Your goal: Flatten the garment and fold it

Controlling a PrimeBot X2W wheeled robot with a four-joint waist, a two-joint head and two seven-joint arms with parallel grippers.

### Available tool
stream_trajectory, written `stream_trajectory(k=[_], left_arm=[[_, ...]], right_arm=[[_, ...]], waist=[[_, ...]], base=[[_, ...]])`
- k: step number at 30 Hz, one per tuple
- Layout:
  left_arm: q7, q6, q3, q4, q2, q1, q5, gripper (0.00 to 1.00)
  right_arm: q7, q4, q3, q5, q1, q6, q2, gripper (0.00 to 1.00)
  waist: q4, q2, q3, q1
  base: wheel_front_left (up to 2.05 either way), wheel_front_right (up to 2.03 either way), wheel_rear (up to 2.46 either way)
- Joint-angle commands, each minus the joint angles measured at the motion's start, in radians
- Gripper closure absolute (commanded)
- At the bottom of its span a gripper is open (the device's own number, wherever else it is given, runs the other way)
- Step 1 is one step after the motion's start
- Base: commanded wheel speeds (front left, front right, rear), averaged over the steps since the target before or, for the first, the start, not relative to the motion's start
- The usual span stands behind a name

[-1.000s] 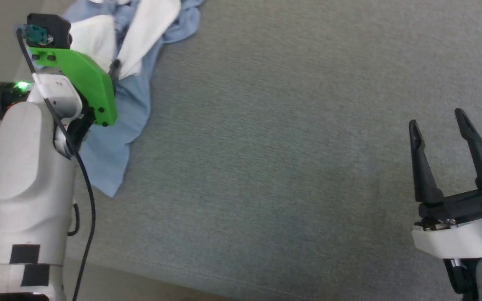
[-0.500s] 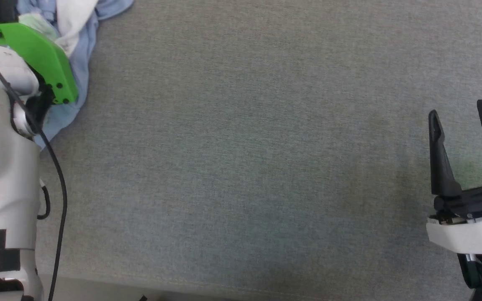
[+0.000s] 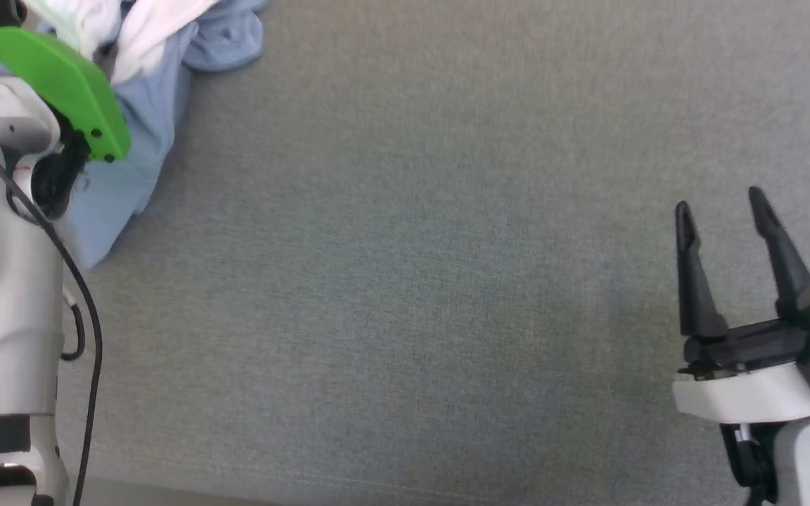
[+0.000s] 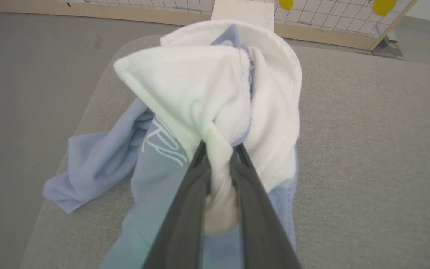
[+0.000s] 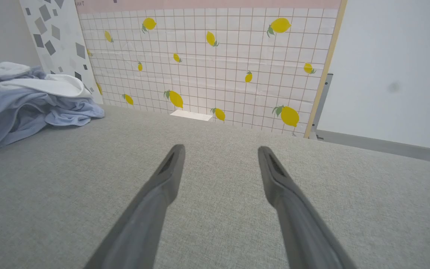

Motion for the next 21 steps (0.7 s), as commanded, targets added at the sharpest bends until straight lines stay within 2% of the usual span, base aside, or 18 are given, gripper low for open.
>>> stream_trajectory(k=[1,11,21], left_arm=[[-0.018,-0.006,-0.002,-0.017,0.003,-0.03,-0.019,1.0],[-0.083,-0.016,-0.083,-0.143,-0.043,-0.069,-0.092,1.0],[-0.057,-0.017,-0.226,-0.296,-0.131,-0.087,-0.207,1.0]], right_arm=[[-0.012,0.01,0.004,0.006,0.002,-0.002,0.007,0.0],[-0.026,0.074,-0.004,0.012,0.042,-0.002,0.036,0.0],[-0.03,0.096,-0.048,0.064,0.095,-0.002,0.037,0.0]], waist=[[0.015,0.0,-0.097,0.0],[0.006,0.0,-0.296,0.0],[-0.044,0.0,-0.414,0.0]], base=[[0.0,0.0,0.0],[0.0,0.0,0.0],[0.0,0.0,0.0]])
